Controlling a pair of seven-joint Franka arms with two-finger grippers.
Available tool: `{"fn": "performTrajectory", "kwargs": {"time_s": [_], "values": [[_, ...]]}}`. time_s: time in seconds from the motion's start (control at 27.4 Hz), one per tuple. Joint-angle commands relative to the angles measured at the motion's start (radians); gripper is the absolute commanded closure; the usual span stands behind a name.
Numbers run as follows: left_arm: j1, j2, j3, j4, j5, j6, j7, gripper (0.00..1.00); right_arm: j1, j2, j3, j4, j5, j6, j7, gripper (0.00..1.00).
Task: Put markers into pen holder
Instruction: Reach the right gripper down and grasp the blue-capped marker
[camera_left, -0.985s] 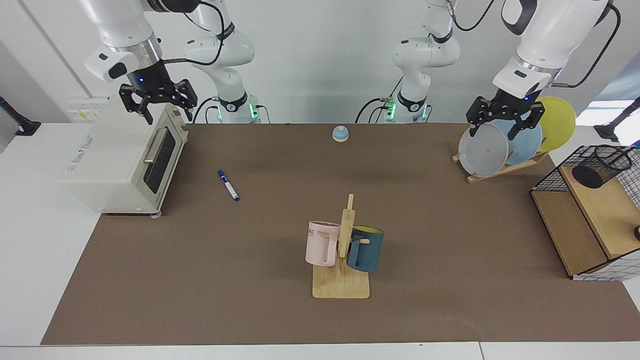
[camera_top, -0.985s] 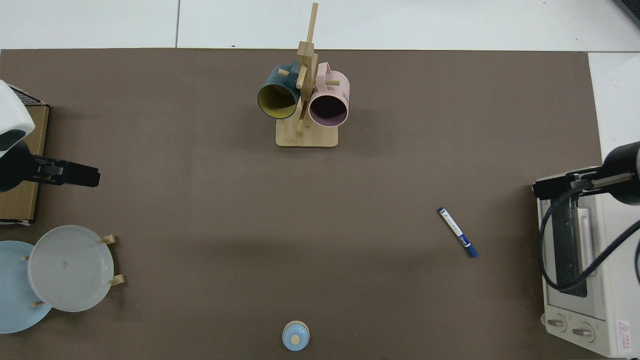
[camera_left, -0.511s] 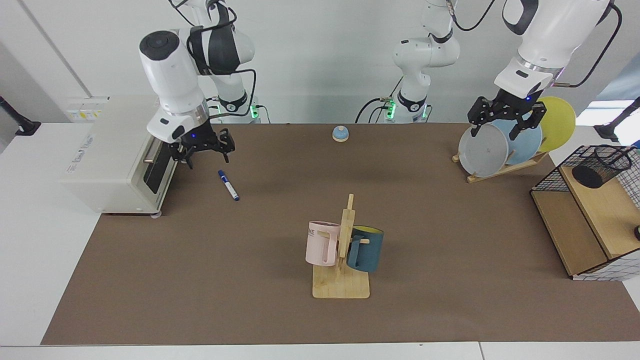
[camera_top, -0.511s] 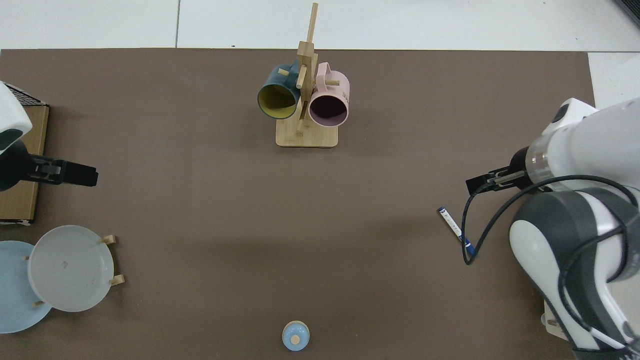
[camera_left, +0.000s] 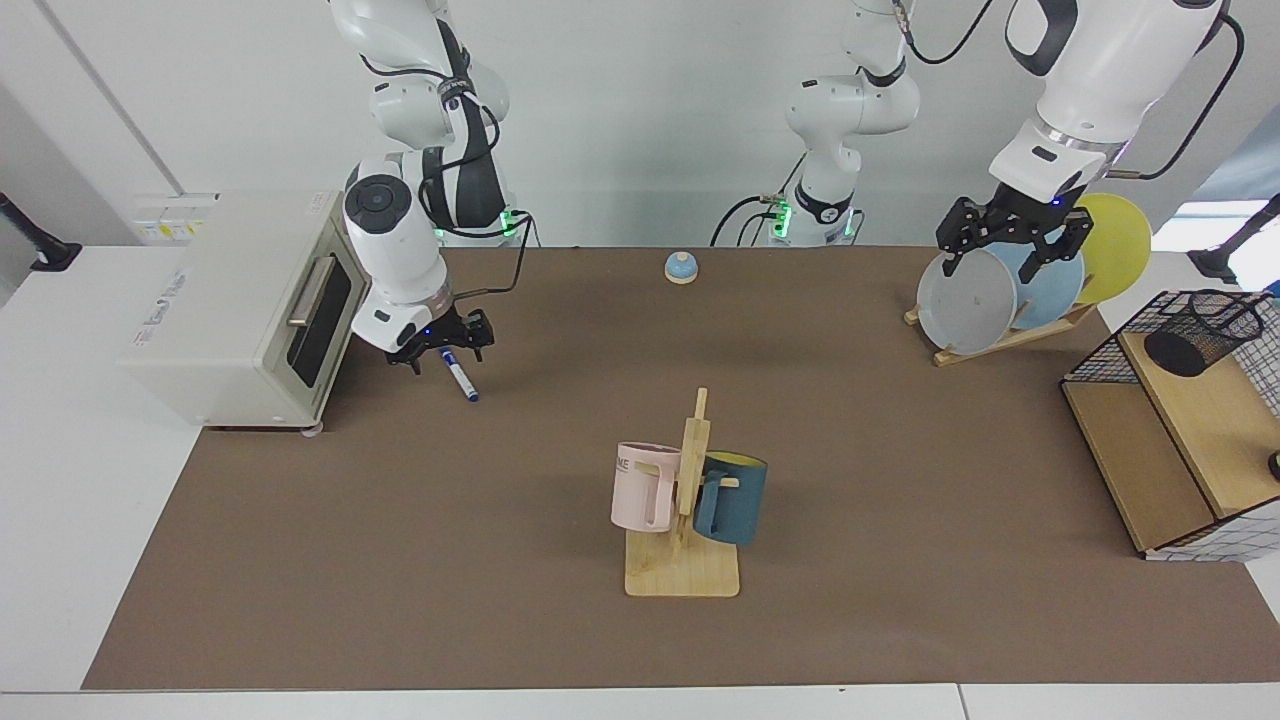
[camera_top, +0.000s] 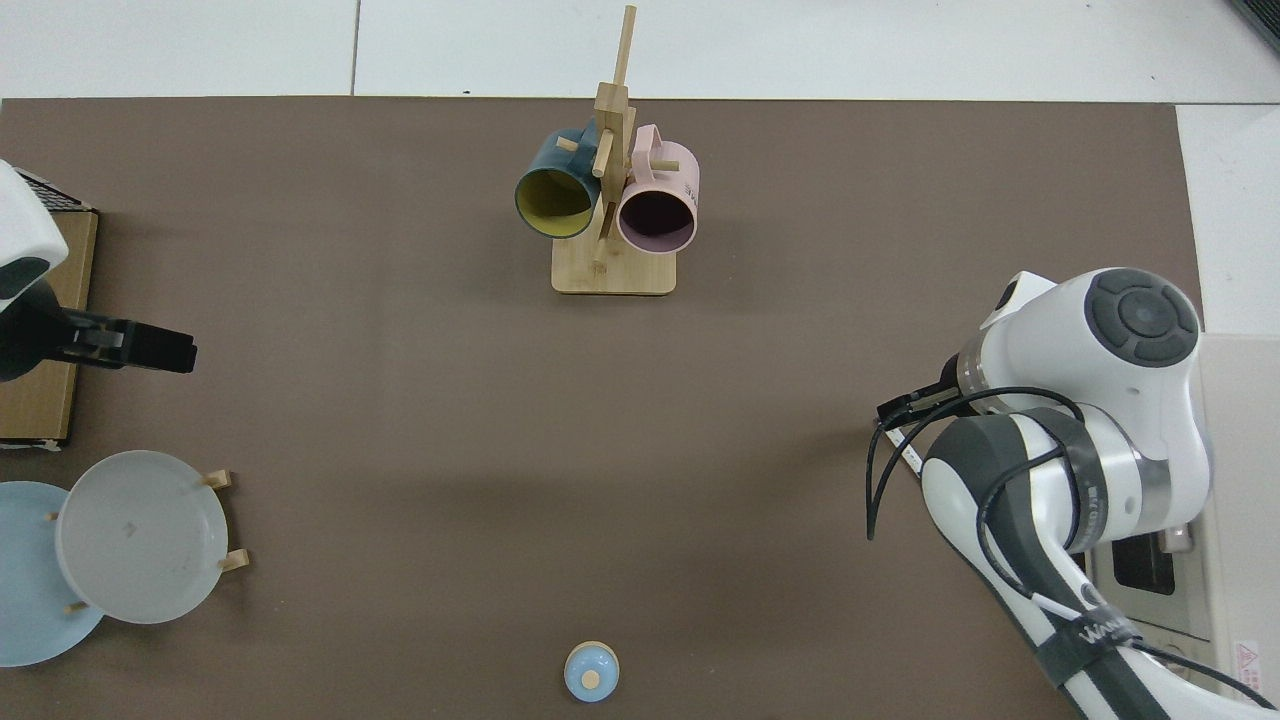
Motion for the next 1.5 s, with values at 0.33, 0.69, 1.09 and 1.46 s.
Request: {"fn": "performTrajectory", "kwargs": {"time_s": [0.33, 0.69, 1.09, 1.46], "values": [[-0.031, -0.015, 0.007, -0.033, 0.018, 0.006, 0.402, 0.0, 0.005, 0.021, -0.001, -0.161, 0.009, 0.212, -0.031, 0.0], [-0.033, -0.03, 0.004, -0.063, 0.012, 0.008, 0.663, 0.0, 0.02, 0.052, -0.003, -0.219, 0.008, 0.314, -0.032, 0.04], [-0.038, -0.03, 0.005, -0.065, 0.008, 0.031, 0.972, 0.0, -0.002, 0.069, -0.003, -0.219, 0.005, 0.334, -0.092, 0.55], [-0.039, -0.035, 0.007, -0.065, 0.008, -0.017, 0.986, 0.0, -0.002, 0.069, -0.001, -0.21, 0.034, 0.311, 0.055, 1.0]]}}
